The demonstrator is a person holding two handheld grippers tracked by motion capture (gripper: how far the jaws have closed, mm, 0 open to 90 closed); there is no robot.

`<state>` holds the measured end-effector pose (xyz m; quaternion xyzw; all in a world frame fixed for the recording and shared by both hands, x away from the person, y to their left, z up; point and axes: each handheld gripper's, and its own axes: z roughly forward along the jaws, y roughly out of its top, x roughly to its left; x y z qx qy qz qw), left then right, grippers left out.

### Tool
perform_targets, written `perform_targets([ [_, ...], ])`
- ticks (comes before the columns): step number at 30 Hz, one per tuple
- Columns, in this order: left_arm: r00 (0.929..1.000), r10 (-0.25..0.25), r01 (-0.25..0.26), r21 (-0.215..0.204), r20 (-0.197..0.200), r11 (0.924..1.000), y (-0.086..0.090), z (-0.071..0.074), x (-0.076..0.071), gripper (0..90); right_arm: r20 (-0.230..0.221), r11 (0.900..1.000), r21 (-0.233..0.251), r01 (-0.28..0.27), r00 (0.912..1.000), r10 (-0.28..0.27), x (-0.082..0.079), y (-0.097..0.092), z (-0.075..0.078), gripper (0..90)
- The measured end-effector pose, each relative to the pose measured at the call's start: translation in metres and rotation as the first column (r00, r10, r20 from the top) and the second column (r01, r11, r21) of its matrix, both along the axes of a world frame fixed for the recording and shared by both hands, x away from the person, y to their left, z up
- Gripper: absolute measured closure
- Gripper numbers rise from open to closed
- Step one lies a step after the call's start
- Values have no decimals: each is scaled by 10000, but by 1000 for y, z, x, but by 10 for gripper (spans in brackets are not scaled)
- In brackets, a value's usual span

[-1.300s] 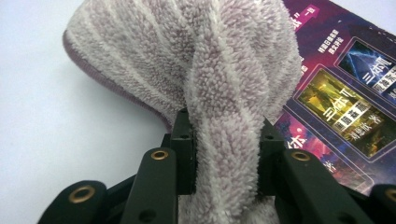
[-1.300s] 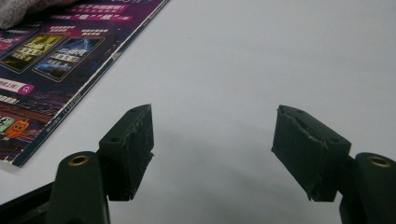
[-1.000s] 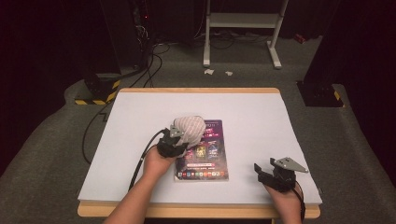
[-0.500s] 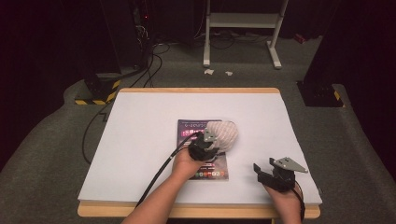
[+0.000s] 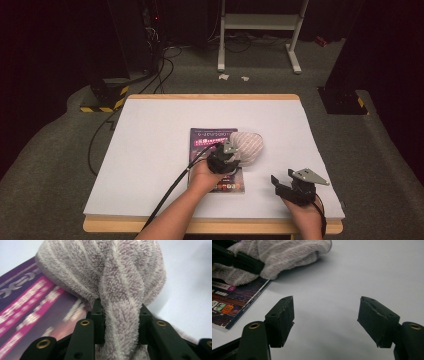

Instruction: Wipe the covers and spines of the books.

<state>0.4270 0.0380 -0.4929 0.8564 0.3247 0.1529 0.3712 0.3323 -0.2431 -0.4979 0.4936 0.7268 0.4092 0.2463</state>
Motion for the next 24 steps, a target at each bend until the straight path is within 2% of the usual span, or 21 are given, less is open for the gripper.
perform_targets([
  [5, 9982, 599, -599, -42, 38, 9982, 41, -1, 4, 679, -32, 10000, 29, 26, 10000, -26, 0, 0, 0, 290],
  [13, 9854, 1697, -1696, -53, 136, 9855, 107, -1, 7, 681, -78, 9998, -1, 212, 9997, -212, 2, -1, 0, 291],
  [15, 9823, 1868, -1868, -4, 145, 9824, 117, 0, 7, 681, -84, 9997, 25, 255, 9996, -254, 1, -1, 0, 291],
  [20, 9754, 2193, -2194, 12, 204, 9756, 128, 4, 11, 683, -99, 9997, 22, 232, 9997, -232, 0, 0, 0, 291],
  [23, 9713, 2364, -2360, -179, 274, 9716, 131, 10, 15, 683, -59, 9998, 24, 193, 9998, -192, 0, -1, 0, 291],
  [24, 9693, 2440, -2429, -379, 295, 9693, 132, 14, 17, 684, -59, 9998, 49, 194, 9998, -194, 0, -1, 0, 291],
])
